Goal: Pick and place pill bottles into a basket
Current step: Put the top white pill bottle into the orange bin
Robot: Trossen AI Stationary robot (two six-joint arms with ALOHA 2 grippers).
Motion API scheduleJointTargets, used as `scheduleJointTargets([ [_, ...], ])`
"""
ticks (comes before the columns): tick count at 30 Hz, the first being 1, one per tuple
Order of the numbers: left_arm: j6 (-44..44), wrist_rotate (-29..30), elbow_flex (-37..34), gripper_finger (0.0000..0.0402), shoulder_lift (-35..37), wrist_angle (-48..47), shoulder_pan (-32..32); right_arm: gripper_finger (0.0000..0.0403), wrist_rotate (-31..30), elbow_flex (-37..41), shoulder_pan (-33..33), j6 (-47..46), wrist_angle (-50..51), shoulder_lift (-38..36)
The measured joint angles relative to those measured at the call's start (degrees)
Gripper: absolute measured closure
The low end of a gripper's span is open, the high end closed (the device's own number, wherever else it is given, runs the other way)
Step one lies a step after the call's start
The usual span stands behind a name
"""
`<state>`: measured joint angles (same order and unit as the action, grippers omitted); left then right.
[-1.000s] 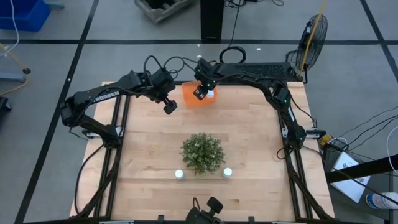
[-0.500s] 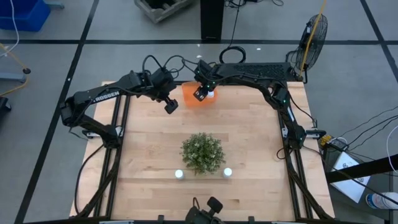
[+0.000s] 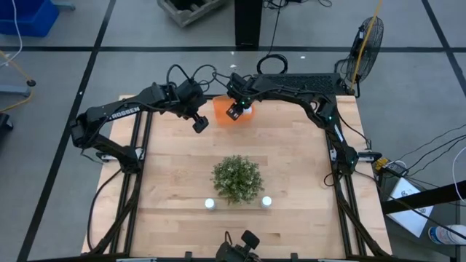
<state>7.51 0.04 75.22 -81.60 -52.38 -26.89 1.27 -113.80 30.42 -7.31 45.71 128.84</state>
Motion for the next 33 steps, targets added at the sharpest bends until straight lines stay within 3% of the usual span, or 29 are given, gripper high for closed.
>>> scheduleJointTargets([
  [7,0.1,0.0,0.0,0.0011,0.0,0.0,0.0,0.0259,0.2,0.0,-0.1,0.1,0.2,0.0],
  [13,0.2,0.0,0.0,0.0011,0.0,0.0,0.0,0.0209,0.0,0.0,-0.2,-0.8,0.2,0.5],
  [24,1.6,0.0,0.0,0.0011,0.0,-0.1,0.0,0.0213,0.2,0.0,-0.5,0.3,-2.1,0.2],
  [33,1.7,0.0,0.0,0.0011,0.0,-0.1,0.0,0.0177,0.2,0.0,-0.5,0.1,-0.6,0.2],
])
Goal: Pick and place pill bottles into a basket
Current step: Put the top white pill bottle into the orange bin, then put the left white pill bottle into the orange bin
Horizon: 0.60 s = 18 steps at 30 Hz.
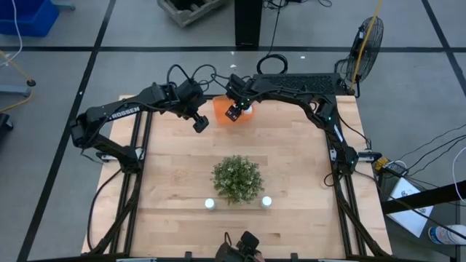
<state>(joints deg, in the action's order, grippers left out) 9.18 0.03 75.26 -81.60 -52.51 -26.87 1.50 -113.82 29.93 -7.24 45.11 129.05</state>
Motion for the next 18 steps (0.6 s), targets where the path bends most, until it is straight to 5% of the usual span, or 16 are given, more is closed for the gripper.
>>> scheduleJointTargets([
  [12,0.9,1.5,0.0,0.0011,0.0,1.7,0.0,0.0156,0.1,0.0,0.0,-3.2,0.9,-3.4],
  [18,0.4,-2.8,0.0,0.0011,0.0,-1.1,1.8,0.0154,7.7,0.0,0.1,-10.0,1.5,-9.5],
])
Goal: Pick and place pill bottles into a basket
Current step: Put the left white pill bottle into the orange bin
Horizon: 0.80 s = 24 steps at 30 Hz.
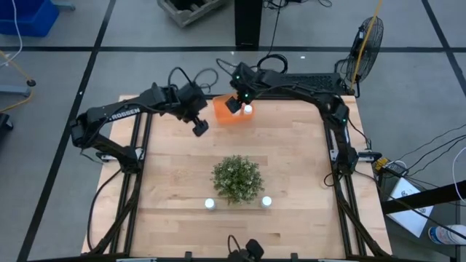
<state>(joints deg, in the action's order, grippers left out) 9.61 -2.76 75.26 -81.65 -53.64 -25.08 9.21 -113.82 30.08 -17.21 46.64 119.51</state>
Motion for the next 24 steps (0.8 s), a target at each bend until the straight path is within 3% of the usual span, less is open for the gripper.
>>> scheduleJointTargets([
  [11,2.3,1.6,0.0,0.0011,0.0,-5.2,17.5,0.0154,-0.3,0.0,-2.0,-3.7,-0.9,-12.9],
  [24,18.6,2.8,0.0,0.0011,-0.9,-6.4,34.6,0.0154,-3.4,0.0,-5.0,-5.6,-3.0,-25.1],
])
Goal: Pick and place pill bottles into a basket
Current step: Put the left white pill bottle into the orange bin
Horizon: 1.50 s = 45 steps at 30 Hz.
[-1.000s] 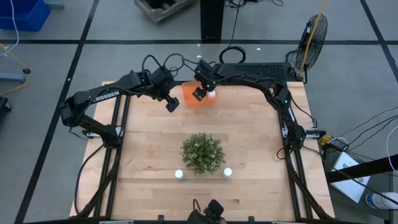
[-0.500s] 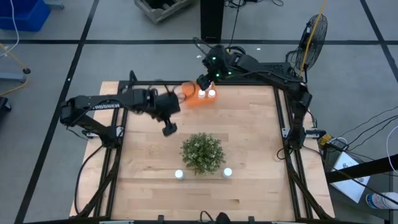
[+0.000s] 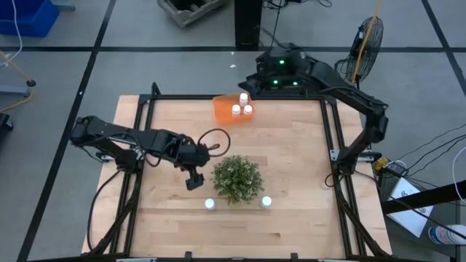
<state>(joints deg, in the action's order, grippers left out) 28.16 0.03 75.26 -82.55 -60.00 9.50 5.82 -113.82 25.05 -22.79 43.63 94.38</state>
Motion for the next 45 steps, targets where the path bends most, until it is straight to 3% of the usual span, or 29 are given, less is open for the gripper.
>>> scheduleJointTargets([
  [8,7.9,-2.5,0.0,0.0011,-4.8,0.9,3.1,0.0156,0.0,0.0,-0.5,-2.3,-5.7,-4.1],
  [15,6.6,-2.8,-0.1,0.0011,-10.3,2.7,9.1,0.0154,0.4,0.0,-0.5,-4.9,-8.0,-4.3],
  [22,8.4,-2.4,-0.1,0.0011,-13.4,9.5,13.9,0.0155,5.2,0.0,-0.7,-4.8,-7.5,-4.3],
  [26,9.0,-0.5,-0.1,0.0011,-15.3,10.8,14.5,0.0155,7.9,0.0,-1.6,-4.3,-7.6,-4.5],
  [45,6.5,-0.5,0.0,0.0011,-21.1,14.4,14.6,0.0155,8.0,0.0,-5.0,-2.5,-7.4,-5.2],
])
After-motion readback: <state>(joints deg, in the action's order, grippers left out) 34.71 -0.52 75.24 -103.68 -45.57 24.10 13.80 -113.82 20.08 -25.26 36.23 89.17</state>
